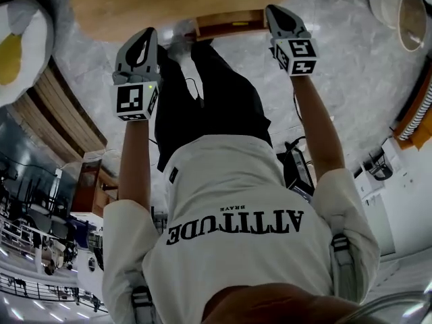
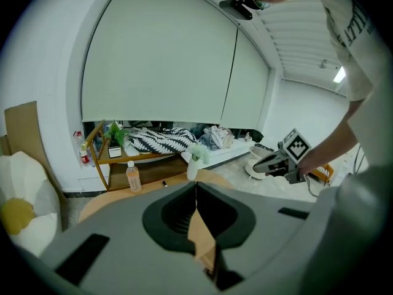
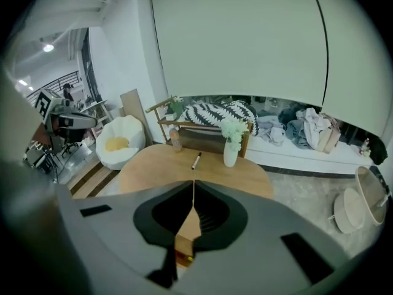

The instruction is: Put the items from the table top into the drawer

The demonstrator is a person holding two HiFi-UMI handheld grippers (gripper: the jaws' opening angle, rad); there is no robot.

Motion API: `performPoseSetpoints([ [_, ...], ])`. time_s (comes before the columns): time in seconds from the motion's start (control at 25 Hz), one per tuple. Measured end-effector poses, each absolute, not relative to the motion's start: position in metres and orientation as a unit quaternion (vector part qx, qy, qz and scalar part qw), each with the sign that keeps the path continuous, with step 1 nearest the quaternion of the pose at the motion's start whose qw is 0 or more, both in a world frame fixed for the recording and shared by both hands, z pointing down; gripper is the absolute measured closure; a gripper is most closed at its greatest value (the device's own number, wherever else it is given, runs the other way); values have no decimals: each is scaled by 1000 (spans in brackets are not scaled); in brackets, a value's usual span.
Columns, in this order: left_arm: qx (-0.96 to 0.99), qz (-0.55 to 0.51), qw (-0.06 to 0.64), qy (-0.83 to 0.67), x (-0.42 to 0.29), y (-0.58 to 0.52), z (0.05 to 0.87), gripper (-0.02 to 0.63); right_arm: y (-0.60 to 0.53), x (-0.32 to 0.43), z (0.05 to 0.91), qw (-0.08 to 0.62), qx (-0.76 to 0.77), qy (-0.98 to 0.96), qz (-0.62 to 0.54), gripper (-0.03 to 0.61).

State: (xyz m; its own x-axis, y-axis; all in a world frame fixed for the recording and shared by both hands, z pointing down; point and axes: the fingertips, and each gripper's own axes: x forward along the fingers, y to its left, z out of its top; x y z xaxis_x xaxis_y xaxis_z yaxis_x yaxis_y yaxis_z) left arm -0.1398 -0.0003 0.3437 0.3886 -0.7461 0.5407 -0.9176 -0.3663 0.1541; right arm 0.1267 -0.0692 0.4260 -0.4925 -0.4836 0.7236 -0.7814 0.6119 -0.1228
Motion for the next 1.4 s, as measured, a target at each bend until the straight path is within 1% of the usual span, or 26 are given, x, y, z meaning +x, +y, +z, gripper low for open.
performPoseSetpoints([
  [0.44,786,211,258,-520,-142,4,416,592,-91,119,519,354,375,-814,268,557],
  [0.72,775,200,273,-534,-147,0,448,592,-98,116,588,369,370,-797,304,555],
  [0.92,771,191,279,-539,-151,-2,470,592,-103,113,635,386,374,-785,308,554],
  [0.96,770,190,282,-540,-152,-2,476,592,-104,113,644,390,374,-782,309,549],
  [1.04,770,190,285,-539,-149,-3,488,592,-108,116,660,398,376,-777,309,504],
  [1.2,769,190,291,-536,-144,-4,512,592,-121,120,691,412,382,-768,306,502],
  [1.4,762,171,315,-540,-138,-7,530,592,-133,126,727,437,387,-753,303,497],
])
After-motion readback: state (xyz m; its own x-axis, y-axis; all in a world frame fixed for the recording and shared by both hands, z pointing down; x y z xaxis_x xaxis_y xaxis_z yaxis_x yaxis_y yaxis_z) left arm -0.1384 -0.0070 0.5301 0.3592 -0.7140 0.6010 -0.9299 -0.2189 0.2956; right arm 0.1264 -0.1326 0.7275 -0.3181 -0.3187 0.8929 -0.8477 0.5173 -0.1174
